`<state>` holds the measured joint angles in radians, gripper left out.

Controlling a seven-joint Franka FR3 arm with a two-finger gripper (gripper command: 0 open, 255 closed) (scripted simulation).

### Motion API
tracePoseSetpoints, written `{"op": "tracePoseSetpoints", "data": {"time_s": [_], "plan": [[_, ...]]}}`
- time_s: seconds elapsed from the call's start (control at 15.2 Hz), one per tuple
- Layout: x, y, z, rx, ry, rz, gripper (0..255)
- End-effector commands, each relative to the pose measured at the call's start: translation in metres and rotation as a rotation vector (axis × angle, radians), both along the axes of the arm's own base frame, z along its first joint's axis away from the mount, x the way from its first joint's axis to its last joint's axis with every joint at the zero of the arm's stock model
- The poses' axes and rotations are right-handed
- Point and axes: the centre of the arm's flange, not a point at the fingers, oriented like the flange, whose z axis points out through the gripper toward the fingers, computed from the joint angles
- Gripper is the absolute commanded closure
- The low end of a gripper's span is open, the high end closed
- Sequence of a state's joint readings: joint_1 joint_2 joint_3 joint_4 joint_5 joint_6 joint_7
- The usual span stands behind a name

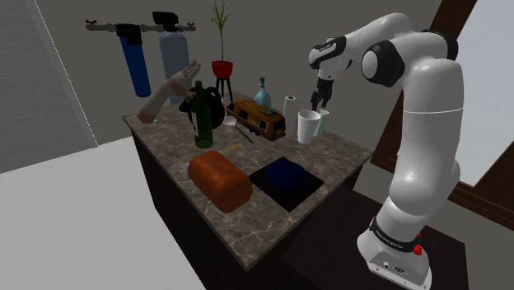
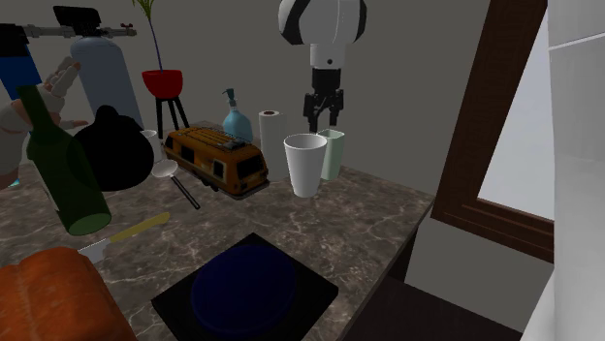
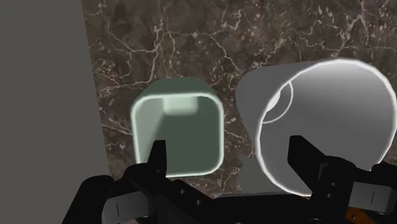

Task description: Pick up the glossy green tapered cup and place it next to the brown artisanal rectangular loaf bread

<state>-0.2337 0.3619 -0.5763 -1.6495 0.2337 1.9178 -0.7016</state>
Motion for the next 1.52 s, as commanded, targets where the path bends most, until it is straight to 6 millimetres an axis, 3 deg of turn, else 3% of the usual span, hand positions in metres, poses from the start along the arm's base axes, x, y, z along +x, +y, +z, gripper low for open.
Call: {"op": "tracePoseSetpoints", "data": {"time_s": [0.0,0.26,0.73,0.79,1.45], "plan": [[0.001,-0.001,-0.011,0.000,0.000,0.000,0],[0.001,-0.001,-0.030,0.000,0.000,0.000,0],[0.001,-0.001,-0.030,0.000,0.000,0.000,0],[0.001,-0.001,-0.030,0.000,0.000,0.000,255],[0.001,-0.001,-0.025,0.000,0.000,0.000,255]]}}
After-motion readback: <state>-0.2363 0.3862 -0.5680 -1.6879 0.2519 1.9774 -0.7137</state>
